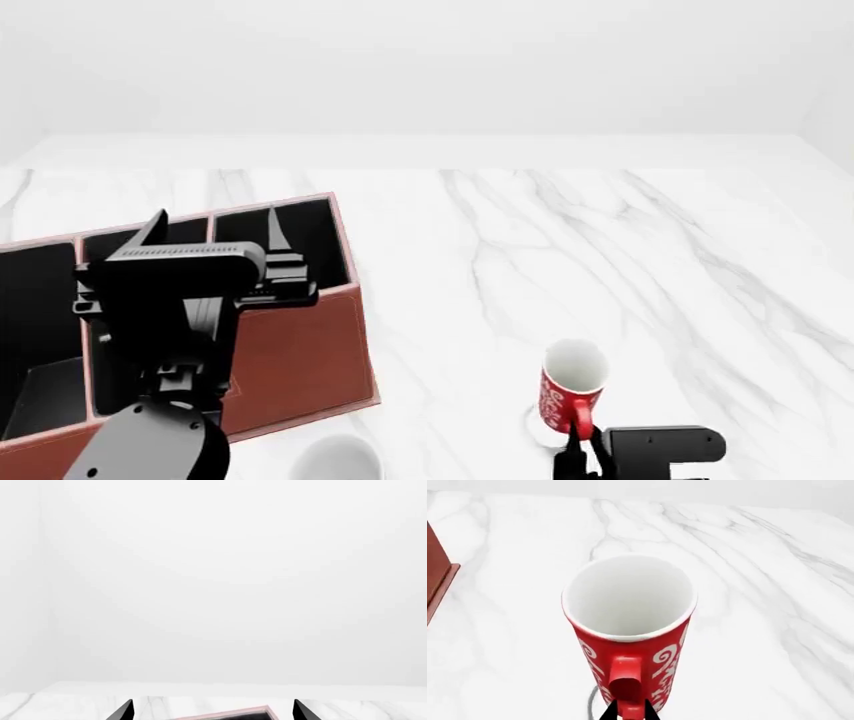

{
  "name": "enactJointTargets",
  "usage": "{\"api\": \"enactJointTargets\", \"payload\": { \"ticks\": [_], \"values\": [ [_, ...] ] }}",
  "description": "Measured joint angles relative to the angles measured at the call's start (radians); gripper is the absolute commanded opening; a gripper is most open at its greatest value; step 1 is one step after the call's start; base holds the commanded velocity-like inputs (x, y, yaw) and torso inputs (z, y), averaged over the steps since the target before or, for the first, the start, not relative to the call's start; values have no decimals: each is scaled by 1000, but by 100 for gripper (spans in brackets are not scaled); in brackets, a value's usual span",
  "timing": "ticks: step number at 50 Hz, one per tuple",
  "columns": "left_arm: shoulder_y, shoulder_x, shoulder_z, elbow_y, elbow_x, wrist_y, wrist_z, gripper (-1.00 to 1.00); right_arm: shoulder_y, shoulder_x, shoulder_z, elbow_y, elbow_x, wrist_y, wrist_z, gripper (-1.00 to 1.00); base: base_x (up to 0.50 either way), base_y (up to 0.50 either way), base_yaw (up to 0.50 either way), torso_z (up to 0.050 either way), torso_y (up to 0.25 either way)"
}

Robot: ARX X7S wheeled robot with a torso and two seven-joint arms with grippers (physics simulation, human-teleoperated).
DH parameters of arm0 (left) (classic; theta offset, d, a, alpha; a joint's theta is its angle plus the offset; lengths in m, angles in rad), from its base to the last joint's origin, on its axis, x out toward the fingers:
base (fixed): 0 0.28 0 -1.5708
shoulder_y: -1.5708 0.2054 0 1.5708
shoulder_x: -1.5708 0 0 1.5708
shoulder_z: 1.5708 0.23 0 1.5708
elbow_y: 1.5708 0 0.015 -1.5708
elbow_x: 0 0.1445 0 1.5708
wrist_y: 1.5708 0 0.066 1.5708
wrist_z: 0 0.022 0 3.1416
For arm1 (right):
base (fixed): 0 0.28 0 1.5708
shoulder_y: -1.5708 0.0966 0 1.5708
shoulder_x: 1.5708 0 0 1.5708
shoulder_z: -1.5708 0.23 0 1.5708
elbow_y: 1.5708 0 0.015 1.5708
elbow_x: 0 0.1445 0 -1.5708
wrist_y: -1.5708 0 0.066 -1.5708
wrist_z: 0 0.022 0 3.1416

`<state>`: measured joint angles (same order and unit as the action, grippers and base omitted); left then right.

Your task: Pick up the red mug and place it to the right of the caddy.

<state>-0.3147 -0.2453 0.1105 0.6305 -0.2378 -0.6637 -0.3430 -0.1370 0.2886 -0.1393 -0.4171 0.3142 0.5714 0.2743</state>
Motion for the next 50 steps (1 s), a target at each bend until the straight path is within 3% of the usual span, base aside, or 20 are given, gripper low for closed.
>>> {"api": "enactJointTargets", "payload": {
  "ticks": [15, 32, 50],
  "values": [
    [-7, -5, 1, -3, -6, -1, -7, 100, 216, 95, -35, -141, 62, 213, -84, -100, 0, 0, 0, 0, 1],
    [-12, -11, 1, -14, -10, 4, -15, 100, 534, 87, -180, 123, 122, 262, -338, -100, 0, 0, 0, 0, 1],
    [-13, -16, 0, -21, -19, 8, -21, 100, 664, 32, -286, 337, 117, 192, -481, -100, 0, 0, 0, 0, 1]
  ]
}}
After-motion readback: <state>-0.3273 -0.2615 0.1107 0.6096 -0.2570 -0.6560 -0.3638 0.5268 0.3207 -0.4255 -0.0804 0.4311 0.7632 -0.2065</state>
